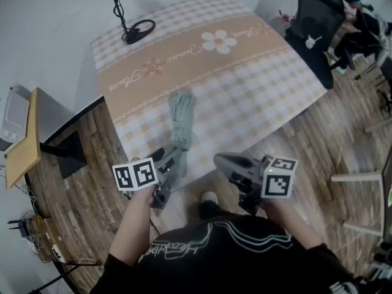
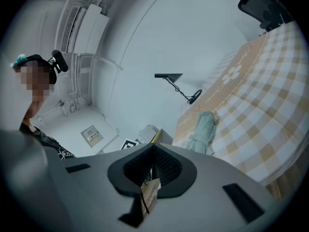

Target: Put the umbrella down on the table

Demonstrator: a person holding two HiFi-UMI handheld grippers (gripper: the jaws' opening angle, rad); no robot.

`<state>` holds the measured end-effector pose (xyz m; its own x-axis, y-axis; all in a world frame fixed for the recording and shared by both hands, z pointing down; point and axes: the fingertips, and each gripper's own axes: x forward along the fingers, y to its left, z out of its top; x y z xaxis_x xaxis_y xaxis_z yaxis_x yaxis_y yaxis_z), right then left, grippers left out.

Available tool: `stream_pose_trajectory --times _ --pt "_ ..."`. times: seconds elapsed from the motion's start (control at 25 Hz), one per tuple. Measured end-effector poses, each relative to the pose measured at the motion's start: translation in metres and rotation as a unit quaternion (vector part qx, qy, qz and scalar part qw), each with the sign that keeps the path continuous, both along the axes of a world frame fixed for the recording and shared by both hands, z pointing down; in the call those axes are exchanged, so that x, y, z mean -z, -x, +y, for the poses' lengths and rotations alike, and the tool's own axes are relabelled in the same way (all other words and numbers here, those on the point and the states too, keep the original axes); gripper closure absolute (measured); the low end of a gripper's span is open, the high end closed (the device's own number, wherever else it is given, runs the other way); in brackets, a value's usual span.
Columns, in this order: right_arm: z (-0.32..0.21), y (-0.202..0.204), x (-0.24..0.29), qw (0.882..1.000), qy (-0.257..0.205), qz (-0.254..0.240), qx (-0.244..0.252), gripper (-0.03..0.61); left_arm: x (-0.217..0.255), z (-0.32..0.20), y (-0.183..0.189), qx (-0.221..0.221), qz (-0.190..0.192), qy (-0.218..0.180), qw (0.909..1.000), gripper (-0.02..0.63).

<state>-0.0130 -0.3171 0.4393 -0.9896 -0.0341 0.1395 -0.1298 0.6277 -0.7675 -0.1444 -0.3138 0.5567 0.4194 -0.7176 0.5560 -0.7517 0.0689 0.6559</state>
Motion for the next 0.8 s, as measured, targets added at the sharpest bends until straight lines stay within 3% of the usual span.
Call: stream_pose_trajectory --times 0.28,0.52,0.68,0.8 --pt "0.061 0.015 0.028 0.999 -0.026 -0.012 0.020 0.566 0.068 0.064 -0.015 -0.013 0.025 -0.068 0.9973 0.303" --pt "0.119 0.015 0.052 0.998 -0.054 -0.017 0.030 0.566 0.126 0.128 -0.038 -0.048 0.058 -0.136 0.9878 0.317" --pt "0.158 0.005 0.065 0.997 -0.066 -0.028 0.023 0.566 0.159 0.172 -0.057 -0.069 0.065 -0.185 0.9782 0.408" --pt "0.185 -0.003 0.075 0.996 -0.077 -0.037 0.022 0.566 0.186 0.202 -0.073 -0.095 0.043 -0.233 0.9668 0.524"
